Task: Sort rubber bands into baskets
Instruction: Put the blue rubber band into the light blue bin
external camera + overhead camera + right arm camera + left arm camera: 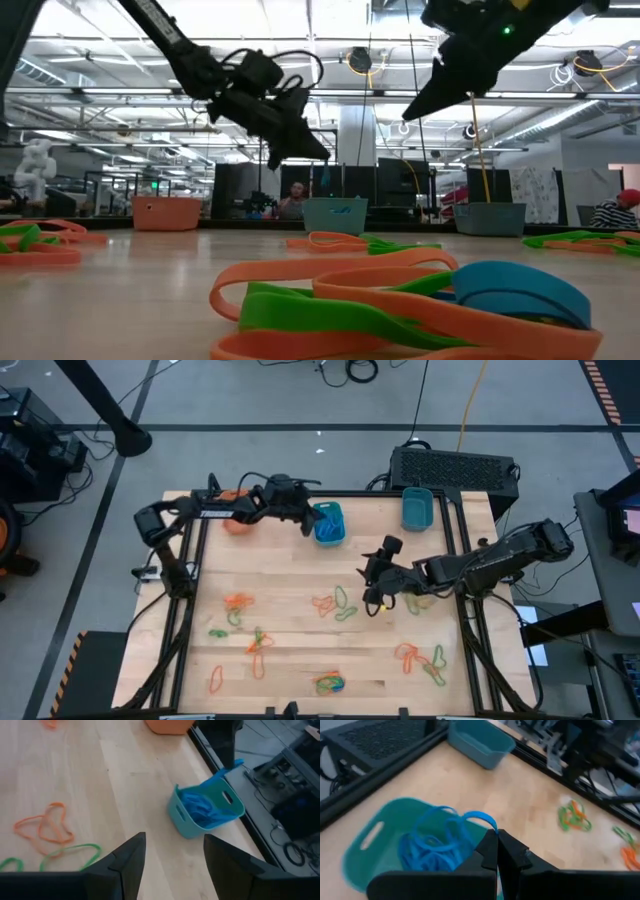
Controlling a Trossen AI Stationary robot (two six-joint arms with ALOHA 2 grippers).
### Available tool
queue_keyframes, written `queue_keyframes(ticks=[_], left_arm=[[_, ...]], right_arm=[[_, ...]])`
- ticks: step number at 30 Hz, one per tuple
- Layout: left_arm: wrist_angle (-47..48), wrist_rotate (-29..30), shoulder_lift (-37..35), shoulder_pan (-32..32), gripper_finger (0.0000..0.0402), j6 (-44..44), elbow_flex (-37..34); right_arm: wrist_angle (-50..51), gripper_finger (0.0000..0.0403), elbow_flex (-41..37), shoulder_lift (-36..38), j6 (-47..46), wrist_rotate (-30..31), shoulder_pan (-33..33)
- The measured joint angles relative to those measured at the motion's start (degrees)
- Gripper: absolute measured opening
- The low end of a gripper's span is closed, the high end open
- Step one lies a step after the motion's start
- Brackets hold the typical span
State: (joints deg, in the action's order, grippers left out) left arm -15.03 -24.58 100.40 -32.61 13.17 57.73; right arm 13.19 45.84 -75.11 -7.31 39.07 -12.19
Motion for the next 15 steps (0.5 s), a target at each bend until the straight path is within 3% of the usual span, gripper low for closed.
queue_keyframes(ticks=[8,15], left_arm=[[1.32,-0.22,7.74,-0.37,0.0001,6.06,6.79],[7.75,2.58,9.59,-0.46,0.0011,7.24,11.45]], right_arm=[[-0.01,0.0192,0.00,0.00,0.01,-0.18,2.19],[1.18,0.0192,0.00,0.00,-0.73,-0.59,2.08]])
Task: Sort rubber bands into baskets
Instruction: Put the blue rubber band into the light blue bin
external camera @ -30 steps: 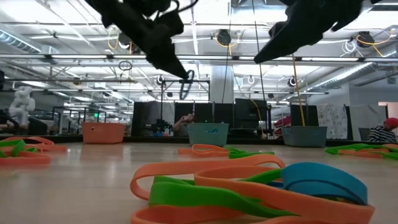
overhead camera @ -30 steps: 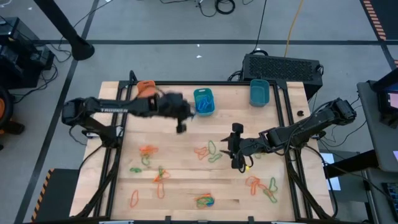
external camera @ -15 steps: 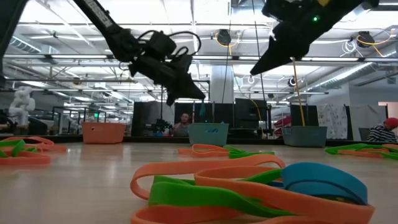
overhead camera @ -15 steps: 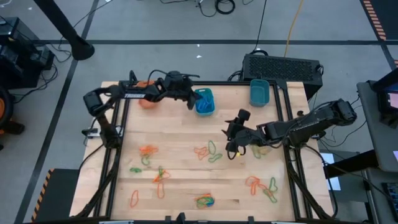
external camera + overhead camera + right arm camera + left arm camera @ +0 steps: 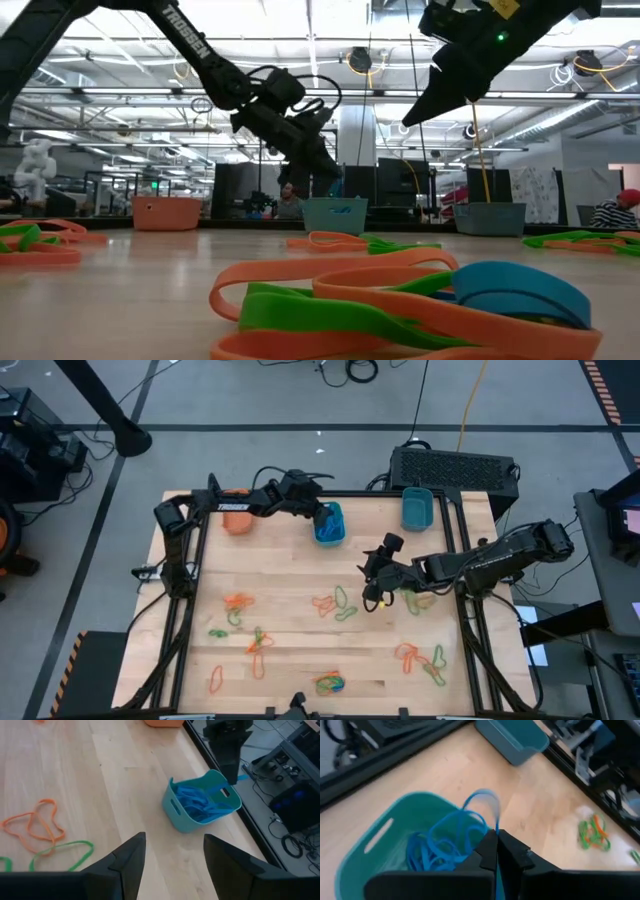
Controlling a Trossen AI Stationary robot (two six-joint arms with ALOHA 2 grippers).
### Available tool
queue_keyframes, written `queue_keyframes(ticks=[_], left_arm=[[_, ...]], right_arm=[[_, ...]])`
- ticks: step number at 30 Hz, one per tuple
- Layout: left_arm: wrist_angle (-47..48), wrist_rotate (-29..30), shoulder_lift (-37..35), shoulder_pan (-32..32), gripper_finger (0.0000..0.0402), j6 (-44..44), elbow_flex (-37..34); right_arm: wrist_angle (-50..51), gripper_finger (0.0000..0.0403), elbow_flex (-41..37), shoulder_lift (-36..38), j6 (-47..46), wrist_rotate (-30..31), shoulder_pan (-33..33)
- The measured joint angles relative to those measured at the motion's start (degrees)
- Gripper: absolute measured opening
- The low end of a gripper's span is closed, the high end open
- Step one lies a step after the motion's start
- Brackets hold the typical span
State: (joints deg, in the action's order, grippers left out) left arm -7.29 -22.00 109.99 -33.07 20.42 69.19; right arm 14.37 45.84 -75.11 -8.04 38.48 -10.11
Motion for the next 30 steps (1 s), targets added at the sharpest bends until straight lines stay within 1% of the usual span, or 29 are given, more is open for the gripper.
queue_keyframes(ticks=[3,7,11,16,20,23,27,28,30], left_arm=[[0.70,1.10,-0.01,-0.08,0.0025,1.70,0.30],[0.56,1.76,-0.01,-0.30,0.0049,1.74,0.61],[0.83,2.41,-0.01,-0.38,0.0086,1.84,0.63],[2.95,2.74,-0.01,-0.34,0.0137,4.37,0.63],[3.22,3.29,-0.01,-0.41,0.0166,4.40,0.63],[3.46,3.06,-0.01,-0.41,0.0176,4.38,0.63],[3.93,3.02,-0.01,-0.41,0.0178,4.34,0.63],[4.52,3.00,-0.01,-0.41,0.0178,4.34,0.99],[8.59,3.35,-0.01,-0.41,0.0178,3.42,3.07]], right_arm=[[0.60,0.0192,0.00,0.00,-0.06,0.00,0.00],[0.75,0.0192,0.00,0.00,-0.05,0.00,0.00],[0.77,0.0192,0.00,0.00,-0.06,0.00,0.00],[0.78,0.0192,0.00,0.00,-0.06,0.00,0.00],[0.77,0.0192,0.00,0.00,-0.06,-0.02,0.00],[0.77,0.0192,0.00,0.00,-0.06,-0.02,0.00],[0.79,0.0192,0.00,0.00,-0.06,-0.02,0.00],[0.79,0.0192,0.00,0.00,-0.06,-0.02,0.00],[0.79,0.0192,0.00,0.00,-0.06,-0.02,0.00]])
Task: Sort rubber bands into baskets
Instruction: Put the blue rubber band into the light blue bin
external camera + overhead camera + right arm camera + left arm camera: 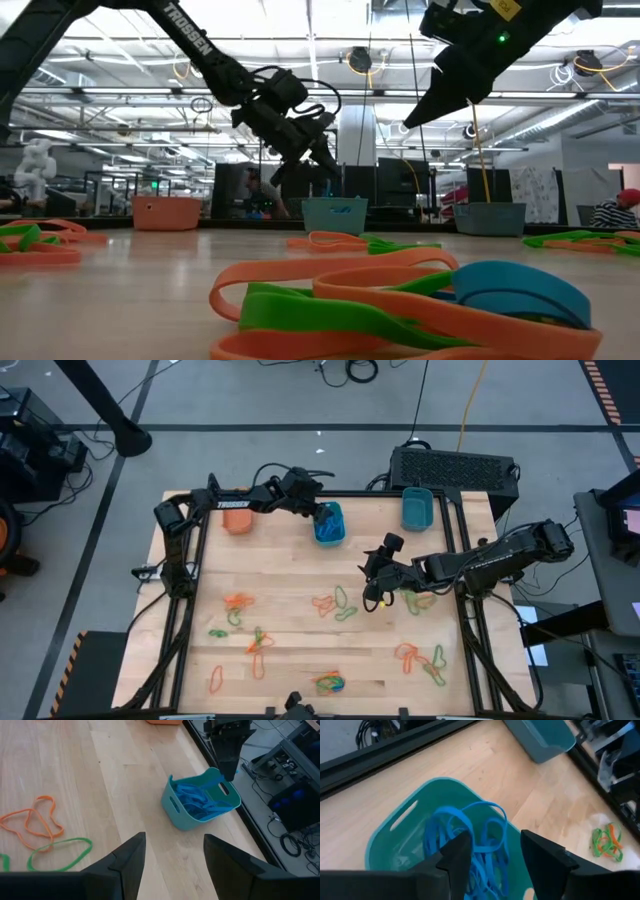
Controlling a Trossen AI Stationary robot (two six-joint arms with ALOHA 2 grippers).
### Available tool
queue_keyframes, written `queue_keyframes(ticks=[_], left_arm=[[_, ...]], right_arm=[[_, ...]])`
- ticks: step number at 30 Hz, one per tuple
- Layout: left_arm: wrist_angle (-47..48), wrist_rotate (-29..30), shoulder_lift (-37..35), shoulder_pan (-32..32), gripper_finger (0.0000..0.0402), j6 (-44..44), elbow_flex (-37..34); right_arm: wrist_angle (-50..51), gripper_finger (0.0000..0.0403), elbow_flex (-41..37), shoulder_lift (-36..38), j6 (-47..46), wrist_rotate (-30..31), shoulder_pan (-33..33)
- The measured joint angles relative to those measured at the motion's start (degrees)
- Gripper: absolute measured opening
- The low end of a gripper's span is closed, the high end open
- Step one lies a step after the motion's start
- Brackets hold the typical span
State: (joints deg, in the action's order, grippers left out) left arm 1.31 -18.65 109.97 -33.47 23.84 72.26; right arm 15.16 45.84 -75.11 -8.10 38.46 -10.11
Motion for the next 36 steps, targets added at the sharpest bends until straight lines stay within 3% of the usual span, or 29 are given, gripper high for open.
queue_keyframes(ticks=[5,14,21,24,29,32,36], left_arm=[[12.40,6.41,0.00,1.18,0.0178,-6.51,6.11],[14.71,8.87,0.00,2.14,0.0178,-9.22,7.86],[23.71,-2.18,-3.98,3.45,0.0178,-9.81,7.86],[32.12,-3.89,-6.25,9.34,0.0178,-13.52,7.86],[40.21,0.86,-7.94,25.48,0.0178,-18.99,7.82],[39.08,5.46,-8.04,35.67,0.0178,-19.91,7.82],[31.29,13.44,-8.02,46.75,0.0178,-19.98,6.36]], right_arm=[[-0.02,0.0192,0.00,0.00,0.00,0.00,0.00],[0.11,0.0192,0.00,0.00,0.00,-1.57,0.00],[0.31,0.0192,0.00,0.00,0.37,-2.82,-0.02],[0.59,0.0192,0.00,0.00,0.26,-5.31,-0.15],[0.46,0.0192,0.00,0.00,0.40,-20.56,-0.57],[0.47,0.0192,0.00,0.00,0.11,-28.21,-1.61],[0.46,0.0192,0.00,0.00,-0.22,-31.47,-4.72]])
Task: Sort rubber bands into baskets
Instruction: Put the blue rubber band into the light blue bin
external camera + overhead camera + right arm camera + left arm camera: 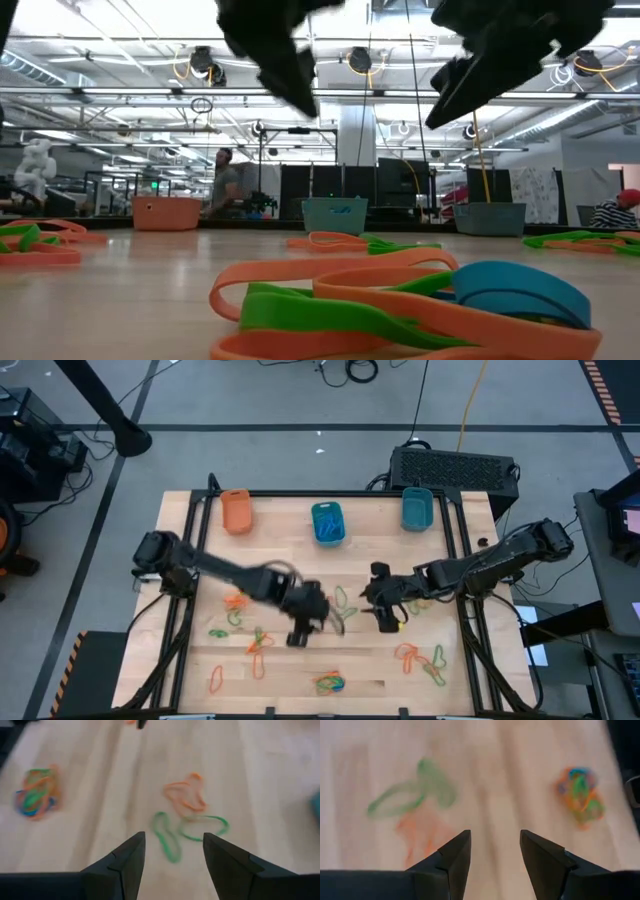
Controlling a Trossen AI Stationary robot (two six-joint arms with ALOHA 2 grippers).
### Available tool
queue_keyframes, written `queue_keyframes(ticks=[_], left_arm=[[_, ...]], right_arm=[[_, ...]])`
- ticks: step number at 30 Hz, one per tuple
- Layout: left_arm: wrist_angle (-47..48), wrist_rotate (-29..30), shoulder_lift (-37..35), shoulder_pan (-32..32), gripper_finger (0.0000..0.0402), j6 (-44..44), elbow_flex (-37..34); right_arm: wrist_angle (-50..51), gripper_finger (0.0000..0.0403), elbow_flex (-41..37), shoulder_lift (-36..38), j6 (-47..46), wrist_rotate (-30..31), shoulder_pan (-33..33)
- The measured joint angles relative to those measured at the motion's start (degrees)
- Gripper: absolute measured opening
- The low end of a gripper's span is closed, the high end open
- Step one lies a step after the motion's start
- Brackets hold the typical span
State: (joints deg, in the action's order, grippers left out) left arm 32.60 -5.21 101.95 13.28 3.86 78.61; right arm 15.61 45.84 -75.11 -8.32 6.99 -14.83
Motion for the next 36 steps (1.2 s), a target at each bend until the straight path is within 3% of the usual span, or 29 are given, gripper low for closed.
queue_keyframes(ticks=[9,13,20,28,36], left_arm=[[-14.34,5.98,0.08,12.67,0.0178,2.30,-2.33],[-20.47,10.58,-0.02,16.31,0.0178,3.42,-4.40],[-24.51,19.76,0.04,19.86,0.0178,8.54,-9.64],[-25.05,24.46,0.07,21.45,0.0178,11.33,-11.79],[-25.20,25.09,0.07,21.15,0.0178,9.25,-11.79]], right_arm=[[-11.66,0.0192,0.07,-2.76,-3.79,-1.18,-12.20],[-21.34,0.0192,0.10,-9.01,-4.18,-0.99,-16.98],[-38.50,0.0192,2.38,-22.48,3.68,-0.92,-21.99],[-38.06,0.0192,11.91,-34.77,6.66,-0.82,-23.23],[-32.19,0.0179,13.88,-36.11,4.55,-4.15,-20.81]])
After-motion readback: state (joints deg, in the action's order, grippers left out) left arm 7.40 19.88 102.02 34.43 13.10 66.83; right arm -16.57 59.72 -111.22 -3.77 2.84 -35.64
